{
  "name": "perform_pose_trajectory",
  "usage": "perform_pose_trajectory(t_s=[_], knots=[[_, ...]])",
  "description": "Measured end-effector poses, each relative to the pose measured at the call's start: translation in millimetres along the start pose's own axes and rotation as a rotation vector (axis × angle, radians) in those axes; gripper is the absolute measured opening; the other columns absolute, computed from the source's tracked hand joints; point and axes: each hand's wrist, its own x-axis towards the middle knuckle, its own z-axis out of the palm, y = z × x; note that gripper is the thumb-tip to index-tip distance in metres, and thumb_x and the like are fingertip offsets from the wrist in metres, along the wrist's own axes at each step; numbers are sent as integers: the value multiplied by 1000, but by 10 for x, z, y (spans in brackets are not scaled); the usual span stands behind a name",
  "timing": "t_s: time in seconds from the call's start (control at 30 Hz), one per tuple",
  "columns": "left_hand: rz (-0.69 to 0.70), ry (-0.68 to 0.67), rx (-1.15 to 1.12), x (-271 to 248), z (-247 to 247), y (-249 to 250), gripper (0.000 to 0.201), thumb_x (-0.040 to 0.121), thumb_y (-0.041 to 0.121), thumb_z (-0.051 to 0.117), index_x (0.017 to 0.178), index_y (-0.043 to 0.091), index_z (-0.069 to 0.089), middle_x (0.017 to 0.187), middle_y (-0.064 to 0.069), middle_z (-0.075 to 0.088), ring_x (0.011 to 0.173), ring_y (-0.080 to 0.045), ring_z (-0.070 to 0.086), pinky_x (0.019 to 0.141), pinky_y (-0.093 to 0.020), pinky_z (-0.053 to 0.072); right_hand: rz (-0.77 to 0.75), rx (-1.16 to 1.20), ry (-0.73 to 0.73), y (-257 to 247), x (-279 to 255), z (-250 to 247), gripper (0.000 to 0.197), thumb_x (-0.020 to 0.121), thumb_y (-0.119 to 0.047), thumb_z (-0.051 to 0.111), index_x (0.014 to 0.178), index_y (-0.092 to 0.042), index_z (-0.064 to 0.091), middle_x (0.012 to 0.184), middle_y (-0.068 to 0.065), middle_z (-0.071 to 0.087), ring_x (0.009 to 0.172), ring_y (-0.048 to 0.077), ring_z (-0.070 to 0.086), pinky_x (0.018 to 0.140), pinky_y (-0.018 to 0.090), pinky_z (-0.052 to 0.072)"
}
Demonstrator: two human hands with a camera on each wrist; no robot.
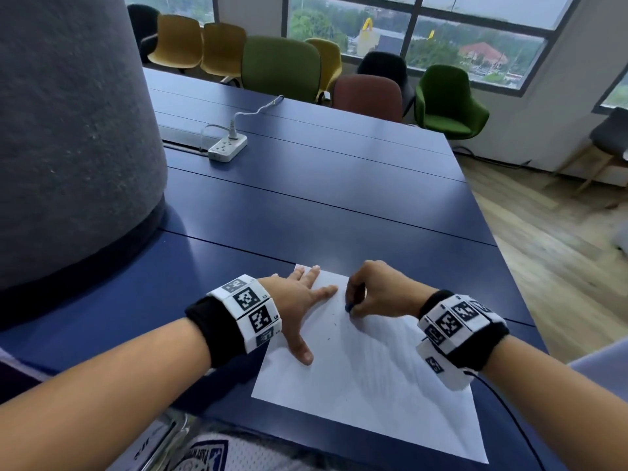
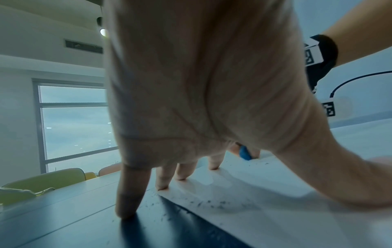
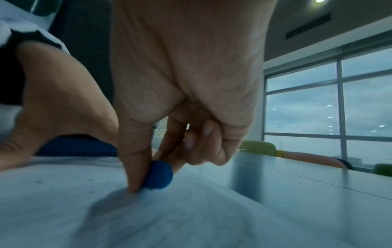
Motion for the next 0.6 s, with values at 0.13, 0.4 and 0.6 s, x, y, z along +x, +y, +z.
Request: perform_pose_trajectory(t_s=[0.13,0.4,0.6], knots=[[-3,-6,-1,-1,-4,-14,135,62,62,83,153,39,-15,161,-3,-26,149,-25,-20,119,-54,5,-9,22,-192,-70,-28,-34,13,64,-13,82,71,-20,76,72,-6,73,66,8,65,59,17,50],[-2,-1,-4,9,9,-11,135,62,62,83,153,40,-14,161,-3,-26,149,-24,-20,119,-55,6,24,15,-77,50,172,-82,10,65,-14,81,70,-21,75,75,-3,74,70,10,68,66,23,56],[-3,-2,0,2,5,-2,135,62,62,83,153,40,-15,161,-2,-26,149,-24,-20,119,-54,6,52,44,56,96,253,-111,13,66,-12,80,68,-23,73,73,-6,73,69,9,66,69,27,56]])
